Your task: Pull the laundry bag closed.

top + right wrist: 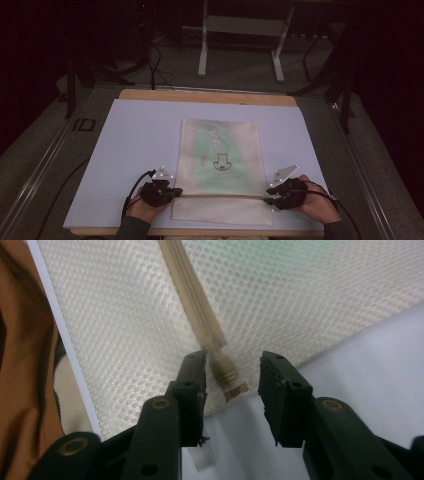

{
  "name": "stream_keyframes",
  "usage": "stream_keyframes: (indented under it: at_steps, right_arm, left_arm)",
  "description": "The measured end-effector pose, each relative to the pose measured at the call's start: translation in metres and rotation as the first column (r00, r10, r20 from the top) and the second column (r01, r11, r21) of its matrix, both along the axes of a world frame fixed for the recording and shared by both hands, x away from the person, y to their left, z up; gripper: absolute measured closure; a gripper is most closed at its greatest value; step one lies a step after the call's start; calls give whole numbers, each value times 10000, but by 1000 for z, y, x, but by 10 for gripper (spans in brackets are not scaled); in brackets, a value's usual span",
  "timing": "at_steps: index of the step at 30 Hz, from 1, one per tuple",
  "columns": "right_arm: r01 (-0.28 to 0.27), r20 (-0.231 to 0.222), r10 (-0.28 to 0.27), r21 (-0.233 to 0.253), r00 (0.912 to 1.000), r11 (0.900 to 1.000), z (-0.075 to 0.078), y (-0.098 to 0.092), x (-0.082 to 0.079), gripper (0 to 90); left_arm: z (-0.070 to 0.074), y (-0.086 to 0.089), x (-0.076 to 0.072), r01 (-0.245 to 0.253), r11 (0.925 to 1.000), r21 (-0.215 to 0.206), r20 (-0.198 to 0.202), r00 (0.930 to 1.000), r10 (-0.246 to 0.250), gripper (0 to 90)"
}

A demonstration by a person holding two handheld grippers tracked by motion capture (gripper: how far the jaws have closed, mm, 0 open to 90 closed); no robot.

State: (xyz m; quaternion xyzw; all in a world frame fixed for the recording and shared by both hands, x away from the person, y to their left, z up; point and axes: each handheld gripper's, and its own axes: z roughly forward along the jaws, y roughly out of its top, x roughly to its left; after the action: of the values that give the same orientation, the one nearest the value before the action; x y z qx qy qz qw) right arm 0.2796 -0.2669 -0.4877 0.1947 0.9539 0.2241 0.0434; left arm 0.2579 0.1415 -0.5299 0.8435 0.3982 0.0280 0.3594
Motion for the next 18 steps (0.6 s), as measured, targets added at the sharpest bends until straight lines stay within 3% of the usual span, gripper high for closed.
stream_keyframes:
  at_steps: [9,18]
  right_arm:
    - [733,448,-775,879,9960,9934,8,-10,2,560]
    - [1389,624,-1471,1205,9871,9830,6,-16,6,525]
  left_arm:
    - [1,2,0,64,9999,-152,-1,10000,-65,888]
    - [3,3,-1,70,9998,-208,168,9998,-66,881]
